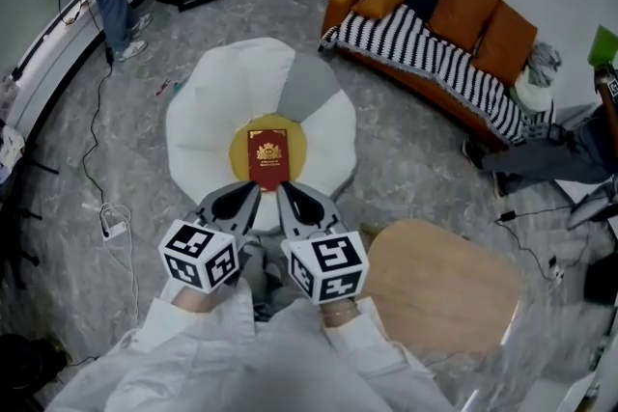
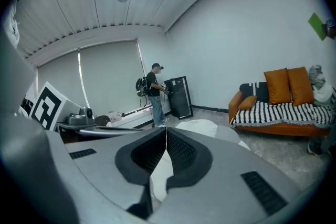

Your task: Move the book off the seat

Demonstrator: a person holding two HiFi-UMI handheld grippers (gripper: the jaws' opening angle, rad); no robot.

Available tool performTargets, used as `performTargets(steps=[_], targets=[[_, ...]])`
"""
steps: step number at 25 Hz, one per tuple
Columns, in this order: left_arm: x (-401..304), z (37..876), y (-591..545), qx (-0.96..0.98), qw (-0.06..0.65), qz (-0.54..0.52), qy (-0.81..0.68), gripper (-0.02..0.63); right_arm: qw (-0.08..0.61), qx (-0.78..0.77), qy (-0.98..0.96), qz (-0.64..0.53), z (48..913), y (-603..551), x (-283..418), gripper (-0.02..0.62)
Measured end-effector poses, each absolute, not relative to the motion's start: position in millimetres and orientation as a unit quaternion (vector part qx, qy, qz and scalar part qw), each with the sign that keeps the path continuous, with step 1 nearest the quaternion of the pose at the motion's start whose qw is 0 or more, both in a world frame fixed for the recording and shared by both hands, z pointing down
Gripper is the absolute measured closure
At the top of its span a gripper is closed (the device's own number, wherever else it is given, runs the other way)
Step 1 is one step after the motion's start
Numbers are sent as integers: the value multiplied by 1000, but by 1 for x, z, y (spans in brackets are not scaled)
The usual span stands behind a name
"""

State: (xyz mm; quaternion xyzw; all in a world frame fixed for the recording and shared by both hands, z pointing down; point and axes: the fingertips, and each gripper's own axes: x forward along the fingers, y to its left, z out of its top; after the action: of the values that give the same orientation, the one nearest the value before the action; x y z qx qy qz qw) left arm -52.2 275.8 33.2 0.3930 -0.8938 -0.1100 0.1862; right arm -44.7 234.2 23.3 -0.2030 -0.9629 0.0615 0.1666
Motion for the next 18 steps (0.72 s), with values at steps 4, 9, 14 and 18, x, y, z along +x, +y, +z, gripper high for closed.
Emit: performTargets(steps=[4, 9, 14, 18], targets=[[-64, 33, 279, 401, 190, -106, -890, 600, 166, -194, -965, 64, 21, 236, -56, 583], [-83, 23, 277, 414, 182, -99, -886, 600, 161, -180, -968, 67, 14, 236, -75, 583], [-102, 17, 282, 419, 182, -105, -884, 600, 158, -175, -970, 62, 6, 241, -92, 583], [-116, 13, 286, 422, 180, -102, -883, 600, 156, -167, -972, 62, 4, 243, -102, 583]])
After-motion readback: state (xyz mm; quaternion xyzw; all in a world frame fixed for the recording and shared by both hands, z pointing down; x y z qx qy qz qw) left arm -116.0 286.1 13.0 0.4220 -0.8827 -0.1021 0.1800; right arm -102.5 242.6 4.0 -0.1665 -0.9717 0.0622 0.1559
